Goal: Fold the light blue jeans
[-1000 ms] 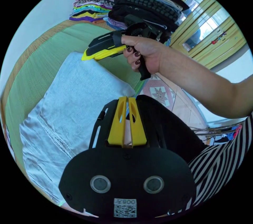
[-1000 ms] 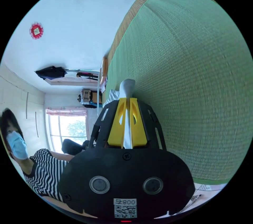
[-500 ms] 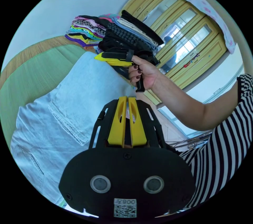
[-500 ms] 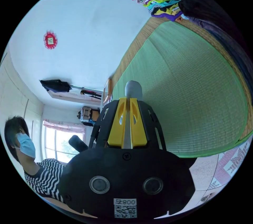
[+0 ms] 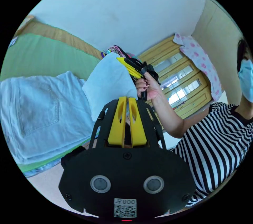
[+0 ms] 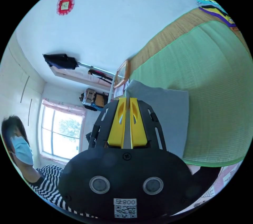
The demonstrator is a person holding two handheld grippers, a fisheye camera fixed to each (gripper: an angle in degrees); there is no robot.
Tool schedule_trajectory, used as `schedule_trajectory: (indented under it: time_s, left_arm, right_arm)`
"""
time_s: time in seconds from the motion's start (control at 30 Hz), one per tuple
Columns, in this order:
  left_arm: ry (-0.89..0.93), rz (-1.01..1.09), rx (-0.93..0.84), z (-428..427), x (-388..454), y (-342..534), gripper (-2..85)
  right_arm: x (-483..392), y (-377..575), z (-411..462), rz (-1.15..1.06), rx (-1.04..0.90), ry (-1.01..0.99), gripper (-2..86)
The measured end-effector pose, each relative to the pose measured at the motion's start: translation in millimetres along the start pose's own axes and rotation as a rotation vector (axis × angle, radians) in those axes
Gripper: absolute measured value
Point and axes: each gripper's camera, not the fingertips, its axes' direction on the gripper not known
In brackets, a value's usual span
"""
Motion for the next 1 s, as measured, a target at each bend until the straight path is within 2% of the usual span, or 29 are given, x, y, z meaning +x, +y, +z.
schedule_trajectory:
  time_s: [0.27,0.47,0.77,1.0]
  left_arm:
    - [-0.055,-0.187,0.215,-148.5,48.9,-18.9,0.8]
    - [-0.122,-0.247,0.283,-221.2,97.1,-40.8,0.8]
    - [-0.187,-0.355,0.356,-293.3,156.1,-73.0,0.9]
    - [-0.242,-0.437,0.358,-311.5,190.0,-88.7,0.8]
  right_arm:
    - [-77.6,-7.0,163.1,-0.049,-0.157,0.025,2.2]
    - [-134.1,-10.3,277.4,-0.110,-0.268,0.076,2.2]
    - [-192.1,-9.4,425.5,-0.146,-0.366,0.137,2.4]
    - [-220.4,-5.4,529.7,-0.171,-0.457,0.202,2.5]
